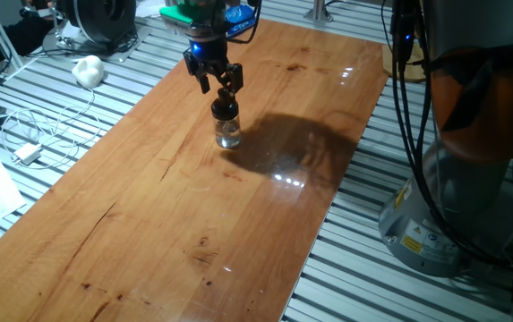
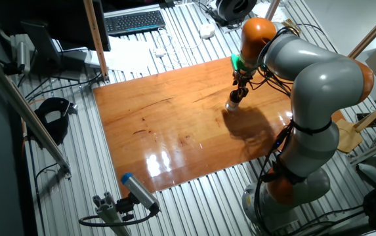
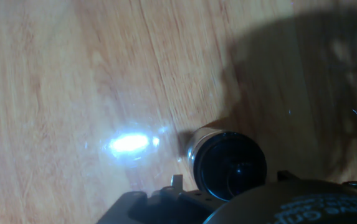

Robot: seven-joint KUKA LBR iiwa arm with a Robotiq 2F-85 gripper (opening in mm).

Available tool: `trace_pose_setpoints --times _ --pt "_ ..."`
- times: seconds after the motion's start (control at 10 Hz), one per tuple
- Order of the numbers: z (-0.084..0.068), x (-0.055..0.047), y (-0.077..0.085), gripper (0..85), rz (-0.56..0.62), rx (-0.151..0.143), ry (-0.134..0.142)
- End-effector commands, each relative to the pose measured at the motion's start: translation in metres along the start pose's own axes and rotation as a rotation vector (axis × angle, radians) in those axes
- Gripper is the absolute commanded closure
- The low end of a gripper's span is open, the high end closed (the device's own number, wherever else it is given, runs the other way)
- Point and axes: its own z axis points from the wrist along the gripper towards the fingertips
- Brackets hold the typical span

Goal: Unscrew the lid from the jar

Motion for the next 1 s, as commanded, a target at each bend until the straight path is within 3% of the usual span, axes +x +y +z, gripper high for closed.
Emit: trace_pose_setpoints --times 0.0,0.9 --pt "0.003 0.0 0.0 17.0 0.002 -0.002 0.0" --pt "0.019 0.0 0.001 17.0 0.018 -0.021 -0.016"
